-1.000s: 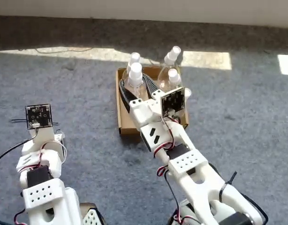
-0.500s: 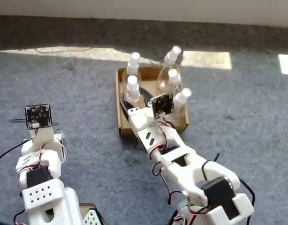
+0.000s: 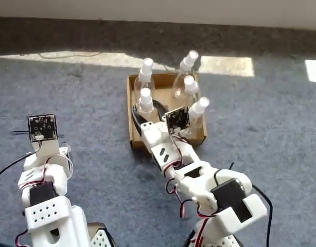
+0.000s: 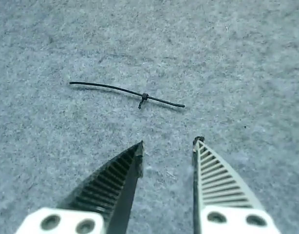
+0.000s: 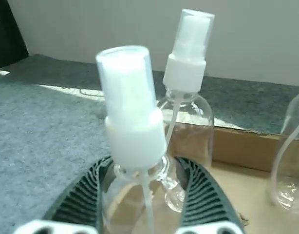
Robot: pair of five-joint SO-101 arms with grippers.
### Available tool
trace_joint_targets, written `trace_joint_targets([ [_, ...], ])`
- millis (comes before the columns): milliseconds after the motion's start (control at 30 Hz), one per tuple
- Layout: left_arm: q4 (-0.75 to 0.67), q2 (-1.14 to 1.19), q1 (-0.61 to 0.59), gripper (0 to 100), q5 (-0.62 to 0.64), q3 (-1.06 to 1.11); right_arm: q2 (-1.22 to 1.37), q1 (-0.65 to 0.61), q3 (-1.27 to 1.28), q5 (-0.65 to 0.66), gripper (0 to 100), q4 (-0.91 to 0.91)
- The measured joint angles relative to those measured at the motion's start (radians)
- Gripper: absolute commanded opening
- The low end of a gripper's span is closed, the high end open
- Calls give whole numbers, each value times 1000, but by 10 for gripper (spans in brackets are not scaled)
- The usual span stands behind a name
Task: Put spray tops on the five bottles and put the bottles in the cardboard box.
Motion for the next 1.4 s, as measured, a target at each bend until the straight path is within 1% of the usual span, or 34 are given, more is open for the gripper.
trace_joint_targets([
  [367,0,0,0,162,0,0,3,0,-2,0,12,-3],
  [433,0,0,0,162,0,0,3,0,-2,0,52,-3],
  [567,0,0,0,162,0,0,3,0,-2,-2,164,-3],
  [633,0,0,0,162,0,0,3,0,-2,-2,183,-3],
  [900,0,0,0,162,0,11,3,0,-2,-3,186,-3],
  [1100,0,0,25,162,0,14,3,-34,-2,69,187,-3],
  [1400,0,0,25,162,0,14,3,-44,-2,81,188,-3],
])
